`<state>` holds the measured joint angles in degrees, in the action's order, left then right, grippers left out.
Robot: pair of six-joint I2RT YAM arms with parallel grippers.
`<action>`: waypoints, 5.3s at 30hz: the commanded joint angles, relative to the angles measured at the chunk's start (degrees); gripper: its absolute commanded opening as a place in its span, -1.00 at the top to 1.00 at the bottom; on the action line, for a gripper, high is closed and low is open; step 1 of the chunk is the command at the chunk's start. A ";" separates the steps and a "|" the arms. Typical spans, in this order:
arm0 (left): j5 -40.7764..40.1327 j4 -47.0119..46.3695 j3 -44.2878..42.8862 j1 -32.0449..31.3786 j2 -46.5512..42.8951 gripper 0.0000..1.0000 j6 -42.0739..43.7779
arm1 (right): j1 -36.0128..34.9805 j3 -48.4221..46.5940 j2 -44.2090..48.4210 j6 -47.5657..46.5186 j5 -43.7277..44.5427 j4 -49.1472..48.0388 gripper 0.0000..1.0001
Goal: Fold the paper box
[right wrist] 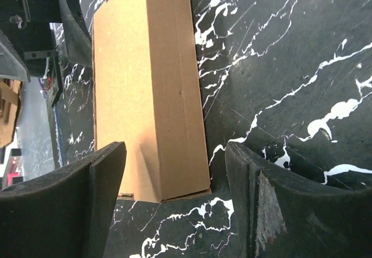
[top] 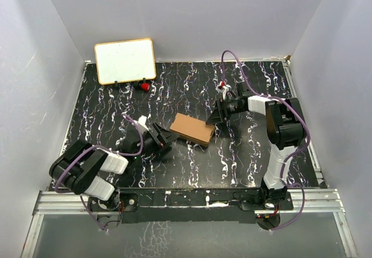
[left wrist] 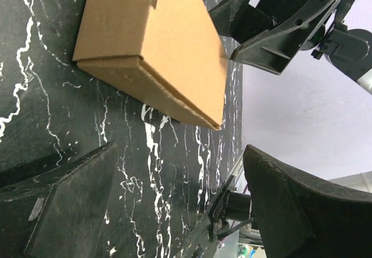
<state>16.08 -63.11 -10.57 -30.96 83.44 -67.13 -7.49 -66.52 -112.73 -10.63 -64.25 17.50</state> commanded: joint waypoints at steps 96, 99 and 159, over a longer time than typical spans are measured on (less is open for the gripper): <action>-55.80 113.97 -75.51 -4.47 9.05 0.35 66.27 | 15.66 1.22 4.29 6.33 -10.07 -0.65 -0.43; -64.44 114.03 -75.41 -7.14 13.51 0.33 66.66 | 15.75 1.22 4.27 6.22 -9.89 -0.59 -0.43; 25.24 56.94 -60.58 35.52 -15.03 -0.94 28.93 | 19.07 -25.31 35.54 4.15 23.13 8.73 -1.00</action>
<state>39.18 -15.49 -63.09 4.34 71.33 -44.12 11.44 -86.02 -79.20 -11.94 -38.89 23.94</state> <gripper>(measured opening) 0.970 0.998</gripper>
